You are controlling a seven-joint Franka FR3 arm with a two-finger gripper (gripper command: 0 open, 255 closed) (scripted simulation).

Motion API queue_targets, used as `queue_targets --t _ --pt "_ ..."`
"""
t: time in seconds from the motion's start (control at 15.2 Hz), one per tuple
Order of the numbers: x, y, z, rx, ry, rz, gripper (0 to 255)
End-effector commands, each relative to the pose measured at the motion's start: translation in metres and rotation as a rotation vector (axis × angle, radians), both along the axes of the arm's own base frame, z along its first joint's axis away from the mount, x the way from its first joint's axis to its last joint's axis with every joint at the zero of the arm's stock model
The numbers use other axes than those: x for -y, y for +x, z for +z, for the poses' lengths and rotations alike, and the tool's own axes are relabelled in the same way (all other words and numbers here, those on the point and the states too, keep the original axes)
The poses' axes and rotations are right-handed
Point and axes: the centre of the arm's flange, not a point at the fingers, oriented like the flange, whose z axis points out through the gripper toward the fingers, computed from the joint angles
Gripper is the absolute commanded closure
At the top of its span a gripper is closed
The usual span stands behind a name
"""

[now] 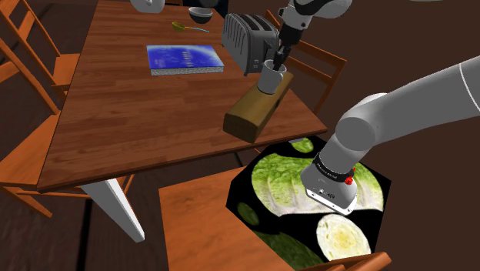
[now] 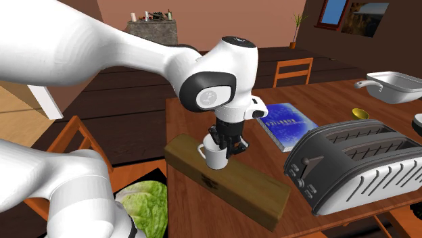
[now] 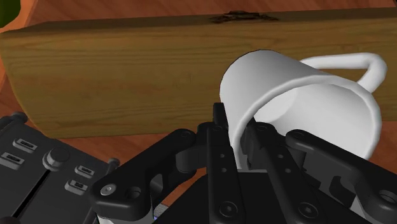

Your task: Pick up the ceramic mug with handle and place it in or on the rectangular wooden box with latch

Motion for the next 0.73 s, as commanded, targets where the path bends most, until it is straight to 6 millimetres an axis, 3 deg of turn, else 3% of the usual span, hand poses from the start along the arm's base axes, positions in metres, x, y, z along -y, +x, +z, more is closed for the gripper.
queue_targets --t 0.0,0.13,0.2,0.53,0.66 --pt "0.000 0.000 0.000 0.000 0.000 0.000 255" --pt "0.000 0.000 0.000 0.000 0.000 0.000 255" --pt "0.000 0.000 0.000 0.000 0.000 0.000 0" --pt "0.000 0.000 0.000 0.000 0.000 0.000 0" --pt "0.002 -0.002 0.026 0.000 0.000 0.000 0"
